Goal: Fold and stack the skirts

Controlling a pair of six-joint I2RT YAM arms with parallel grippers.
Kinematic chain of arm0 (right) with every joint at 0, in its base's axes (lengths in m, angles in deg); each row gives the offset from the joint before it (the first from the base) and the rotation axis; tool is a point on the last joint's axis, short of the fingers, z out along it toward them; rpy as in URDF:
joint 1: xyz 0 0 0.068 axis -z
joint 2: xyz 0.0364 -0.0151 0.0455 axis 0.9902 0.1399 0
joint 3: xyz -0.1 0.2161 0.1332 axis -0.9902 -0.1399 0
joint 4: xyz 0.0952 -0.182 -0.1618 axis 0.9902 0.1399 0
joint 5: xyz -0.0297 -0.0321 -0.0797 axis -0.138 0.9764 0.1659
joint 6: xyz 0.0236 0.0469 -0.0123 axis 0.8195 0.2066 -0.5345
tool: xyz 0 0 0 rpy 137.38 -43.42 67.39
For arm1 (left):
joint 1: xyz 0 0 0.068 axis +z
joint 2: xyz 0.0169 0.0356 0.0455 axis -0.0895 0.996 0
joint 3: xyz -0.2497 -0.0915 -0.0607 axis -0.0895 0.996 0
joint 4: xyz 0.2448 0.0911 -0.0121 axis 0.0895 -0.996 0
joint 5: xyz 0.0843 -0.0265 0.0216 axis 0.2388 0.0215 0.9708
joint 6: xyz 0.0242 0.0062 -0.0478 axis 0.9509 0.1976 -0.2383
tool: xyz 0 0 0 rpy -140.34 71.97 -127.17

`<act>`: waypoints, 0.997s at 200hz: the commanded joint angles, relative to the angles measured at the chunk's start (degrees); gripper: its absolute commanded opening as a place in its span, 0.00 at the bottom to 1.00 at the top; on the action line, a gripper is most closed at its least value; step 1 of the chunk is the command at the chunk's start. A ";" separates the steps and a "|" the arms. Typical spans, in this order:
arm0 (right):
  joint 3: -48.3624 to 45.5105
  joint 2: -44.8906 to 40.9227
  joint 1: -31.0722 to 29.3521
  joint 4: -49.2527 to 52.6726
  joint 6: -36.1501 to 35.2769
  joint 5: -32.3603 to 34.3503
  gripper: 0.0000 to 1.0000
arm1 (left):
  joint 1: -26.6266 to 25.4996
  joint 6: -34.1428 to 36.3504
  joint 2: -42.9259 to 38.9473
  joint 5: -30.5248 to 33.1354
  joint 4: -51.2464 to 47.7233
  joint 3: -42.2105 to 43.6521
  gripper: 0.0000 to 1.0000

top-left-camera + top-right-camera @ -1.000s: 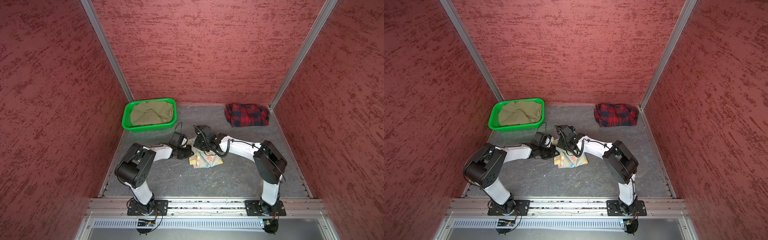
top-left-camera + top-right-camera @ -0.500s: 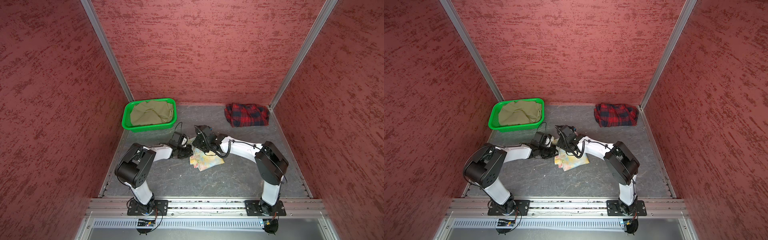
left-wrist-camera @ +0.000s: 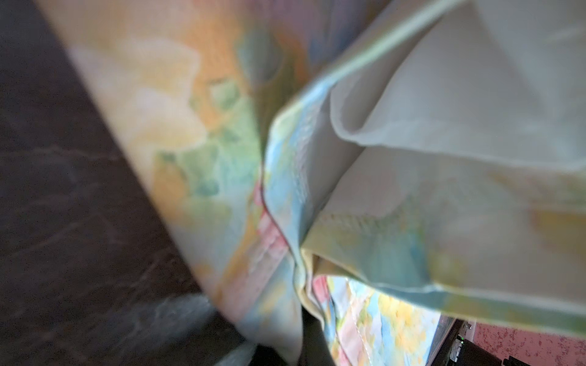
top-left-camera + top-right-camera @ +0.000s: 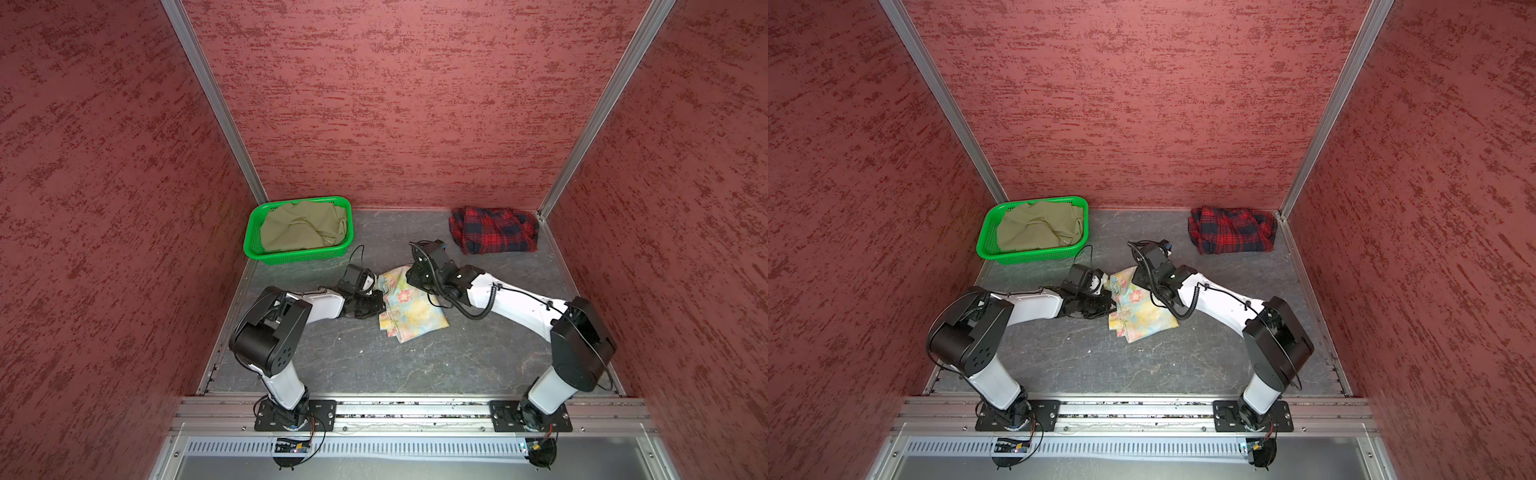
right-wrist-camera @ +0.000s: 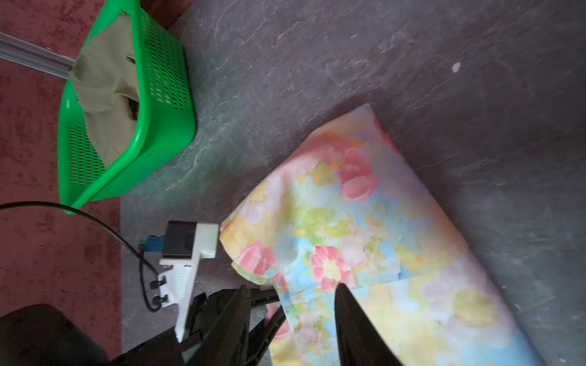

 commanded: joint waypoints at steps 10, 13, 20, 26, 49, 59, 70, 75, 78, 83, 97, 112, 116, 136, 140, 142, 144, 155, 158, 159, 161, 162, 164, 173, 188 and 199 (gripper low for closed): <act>0.78 4.11 -0.31 -2.82 -0.59 -2.15 0.36 | -0.07 -0.99 -1.15 -1.31 1.32 0.62 0.00; 0.97 4.57 -0.34 -3.33 -0.33 -2.40 0.35 | -0.08 -0.98 -1.16 -1.35 1.42 0.66 0.00; 1.72 5.79 -0.47 -4.72 0.09 -2.82 0.33 | -0.07 -1.10 -1.25 -1.36 1.56 0.71 0.00; 2.61 7.09 -0.57 -5.70 0.52 -3.08 0.33 | -0.06 -1.14 -1.34 -1.39 1.69 0.78 0.00; 6.49 12.69 -0.74 -8.91 3.81 -4.48 0.26 | -0.17 -1.19 -1.68 -1.53 2.25 1.15 0.00; 7.76 15.17 -1.03 -10.43 5.42 -4.44 0.25 | -0.13 -1.20 -1.82 -1.58 2.44 1.23 0.00; 8.88 17.81 -1.50 -13.04 6.60 -4.18 0.24 | -0.17 -1.13 -1.91 -1.64 2.67 1.56 0.00; 9.89 18.81 -1.70 -13.36 7.12 -3.66 0.24 | -0.13 -1.16 -1.98 -1.67 2.78 1.73 0.00; 10.49 19.38 -1.80 -13.57 7.24 -3.37 0.24 | -0.09 -1.18 -2.04 -1.63 2.79 1.81 0.00; 11.30 20.27 -1.81 -14.18 7.39 -2.86 0.26 | -0.08 -1.11 -2.04 -1.71 2.84 1.85 0.00; 13.40 22.05 -1.74 -15.07 7.56 -1.50 0.30 | 0.14 -1.09 -2.11 -1.63 2.78 1.95 0.00; 15.68 22.39 -1.25 -14.99 4.72 -0.52 0.37 | 0.52 -1.07 -2.53 -1.80 2.52 2.02 0.00; 16.05 21.98 -1.12 -14.56 4.14 0.15 0.39 | 0.66 -1.07 -2.77 -1.76 2.38 2.07 0.00; 14.44 17.65 0.61 -14.21 -0.14 1.38 0.54 | 1.39 -1.07 -4.84 -1.20 1.34 2.46 0.00; 13.95 16.61 1.25 -13.76 -1.02 1.31 0.57 | 1.60 -0.91 -5.36 -0.97 0.95 2.46 0.00; 13.74 16.12 1.43 -13.53 -1.64 1.14 0.59 | 1.64 -0.85 -5.64 -0.87 0.79 2.53 0.02; 13.58 15.66 1.81 -13.32 -2.14 0.92 0.60 | 1.71 -0.79 -5.84 -0.80 0.62 2.57 0.05; 12.40 12.76 3.68 -11.00 -5.15 0.41 0.68 | 2.07 -0.25 -7.50 -0.11 -0.48 2.72 0.25; 11.76 11.86 4.20 -10.56 -6.15 0.29 0.70 | 2.23 -0.20 -7.94 0.04 -0.75 2.80 0.33; 11.53 11.60 4.36 -10.49 -6.52 0.22 0.71 | 2.26 -0.06 -8.07 0.17 -0.92 2.81 0.36; 11.20 10.89 4.67 -10.32 -7.25 0.05 0.72 | 2.29 -0.02 -8.34 0.32 -1.17 2.81 0.41; 10.90 10.59 4.81 -10.23 -7.59 -0.03 0.73 | 2.33 0.11 -8.53 0.36 -1.26 2.86 0.43; 10.43 9.91 5.18 -10.17 -8.31 -0.21 0.75 | 2.41 0.26 -8.83 0.45 -1.52 2.89 0.47; 8.31 7.03 6.73 -8.72 -10.83 -0.43 0.79 | 2.68 0.96 -10.18 1.51 -3.03 2.88 0.63; 3.65 2.39 10.29 -8.79 -14.40 -3.06 0.85 | 3.11 2.13 -12.63 3.82 -6.08 2.82 0.76; 0.94 0.10 13.32 -8.44 -16.00 -5.32 0.88 | 3.48 2.53 -14.44 5.52 -8.12 2.90 0.81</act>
